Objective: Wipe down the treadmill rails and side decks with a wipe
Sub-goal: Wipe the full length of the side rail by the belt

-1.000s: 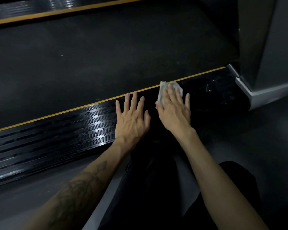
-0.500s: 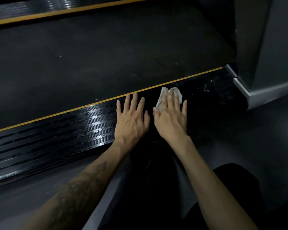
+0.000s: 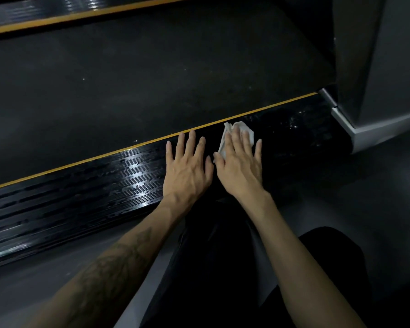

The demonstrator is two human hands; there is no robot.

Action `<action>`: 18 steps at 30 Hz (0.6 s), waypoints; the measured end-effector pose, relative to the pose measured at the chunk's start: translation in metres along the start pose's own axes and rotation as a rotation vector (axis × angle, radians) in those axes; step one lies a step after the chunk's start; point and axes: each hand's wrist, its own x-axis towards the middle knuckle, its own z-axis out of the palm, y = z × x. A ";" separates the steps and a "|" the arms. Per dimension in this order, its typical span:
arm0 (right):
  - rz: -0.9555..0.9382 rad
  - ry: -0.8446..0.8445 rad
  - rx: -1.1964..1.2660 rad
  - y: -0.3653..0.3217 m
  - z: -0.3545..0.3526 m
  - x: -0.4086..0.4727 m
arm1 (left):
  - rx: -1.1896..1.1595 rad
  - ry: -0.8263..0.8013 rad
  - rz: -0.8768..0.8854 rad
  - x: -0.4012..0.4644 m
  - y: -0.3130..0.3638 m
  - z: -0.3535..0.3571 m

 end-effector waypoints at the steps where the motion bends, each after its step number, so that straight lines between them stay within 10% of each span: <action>1: -0.035 -0.001 0.004 0.004 -0.001 0.005 | 0.002 0.007 0.001 0.000 0.000 0.000; 18: 0.021 0.132 0.000 0.018 0.008 -0.002 | 0.006 0.027 0.005 0.001 0.000 0.001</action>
